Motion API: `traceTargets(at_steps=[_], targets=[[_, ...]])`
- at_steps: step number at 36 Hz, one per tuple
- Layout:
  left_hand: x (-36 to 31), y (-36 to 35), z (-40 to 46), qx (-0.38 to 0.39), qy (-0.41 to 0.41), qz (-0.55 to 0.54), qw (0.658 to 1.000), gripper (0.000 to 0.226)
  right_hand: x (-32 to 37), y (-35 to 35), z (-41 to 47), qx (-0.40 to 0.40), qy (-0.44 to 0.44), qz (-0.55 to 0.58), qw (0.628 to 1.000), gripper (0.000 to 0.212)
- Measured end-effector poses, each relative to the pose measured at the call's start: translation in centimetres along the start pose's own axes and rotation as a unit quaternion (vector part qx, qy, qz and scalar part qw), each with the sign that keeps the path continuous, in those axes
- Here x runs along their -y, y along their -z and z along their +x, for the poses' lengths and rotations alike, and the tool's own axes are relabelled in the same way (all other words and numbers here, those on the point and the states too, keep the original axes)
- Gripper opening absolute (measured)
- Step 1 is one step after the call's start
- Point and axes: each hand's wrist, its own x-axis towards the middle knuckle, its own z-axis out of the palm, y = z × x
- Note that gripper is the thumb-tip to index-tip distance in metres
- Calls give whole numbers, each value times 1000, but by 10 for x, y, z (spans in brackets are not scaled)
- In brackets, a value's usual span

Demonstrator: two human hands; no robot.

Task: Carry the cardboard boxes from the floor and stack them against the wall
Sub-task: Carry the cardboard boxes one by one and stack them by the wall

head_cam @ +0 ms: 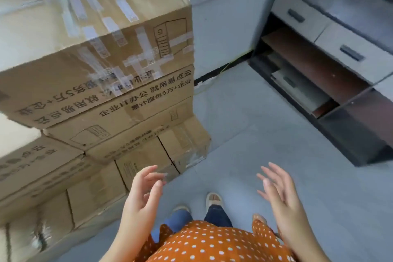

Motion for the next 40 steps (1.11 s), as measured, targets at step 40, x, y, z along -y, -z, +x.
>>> traceTargets(at_steps=[40], targets=[[101,-6,-501,832,-235,162,476,36,-197,-179,-764,-821,-144,251,492,34]])
